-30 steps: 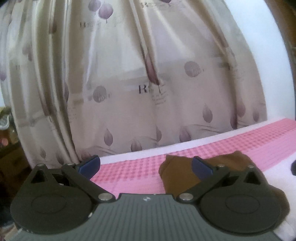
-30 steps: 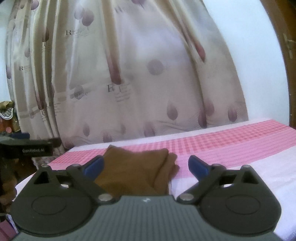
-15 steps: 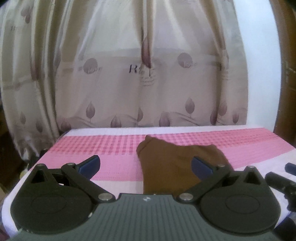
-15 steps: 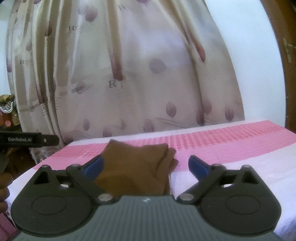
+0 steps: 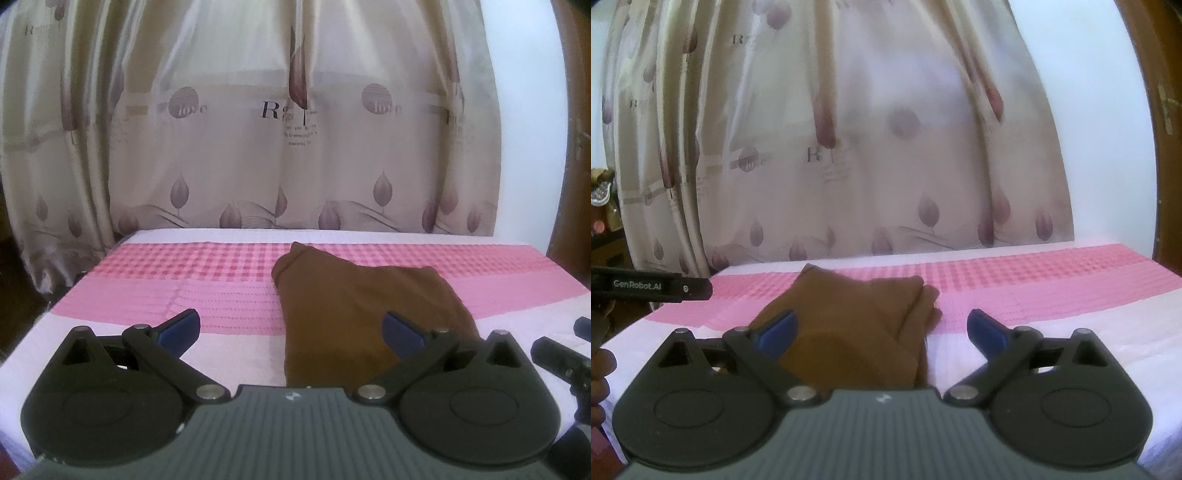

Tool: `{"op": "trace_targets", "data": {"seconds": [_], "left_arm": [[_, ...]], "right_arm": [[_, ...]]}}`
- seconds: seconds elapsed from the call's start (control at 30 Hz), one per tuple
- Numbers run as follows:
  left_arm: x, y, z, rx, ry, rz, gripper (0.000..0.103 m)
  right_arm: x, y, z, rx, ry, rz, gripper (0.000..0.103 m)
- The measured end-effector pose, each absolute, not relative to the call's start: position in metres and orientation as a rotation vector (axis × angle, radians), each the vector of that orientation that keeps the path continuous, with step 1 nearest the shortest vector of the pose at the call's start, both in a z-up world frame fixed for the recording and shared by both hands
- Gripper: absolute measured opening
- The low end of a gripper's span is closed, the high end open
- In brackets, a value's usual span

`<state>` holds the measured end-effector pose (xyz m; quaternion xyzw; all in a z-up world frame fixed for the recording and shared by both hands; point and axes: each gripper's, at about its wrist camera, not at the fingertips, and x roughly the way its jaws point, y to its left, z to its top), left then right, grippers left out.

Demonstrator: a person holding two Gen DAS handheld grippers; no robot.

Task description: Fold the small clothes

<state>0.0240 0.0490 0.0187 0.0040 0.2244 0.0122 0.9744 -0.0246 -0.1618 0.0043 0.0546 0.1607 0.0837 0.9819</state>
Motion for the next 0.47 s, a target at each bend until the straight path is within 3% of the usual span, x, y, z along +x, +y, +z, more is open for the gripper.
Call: {"op": "trace_targets", "data": {"seconds": [0.47], "left_arm": [[0.026,0.045,0.002,0.029,0.443,0.059,0.103]], "right_arm": [[-0.016,-0.160,-0.005,0.094,0.366,0.118,0.099]]}}
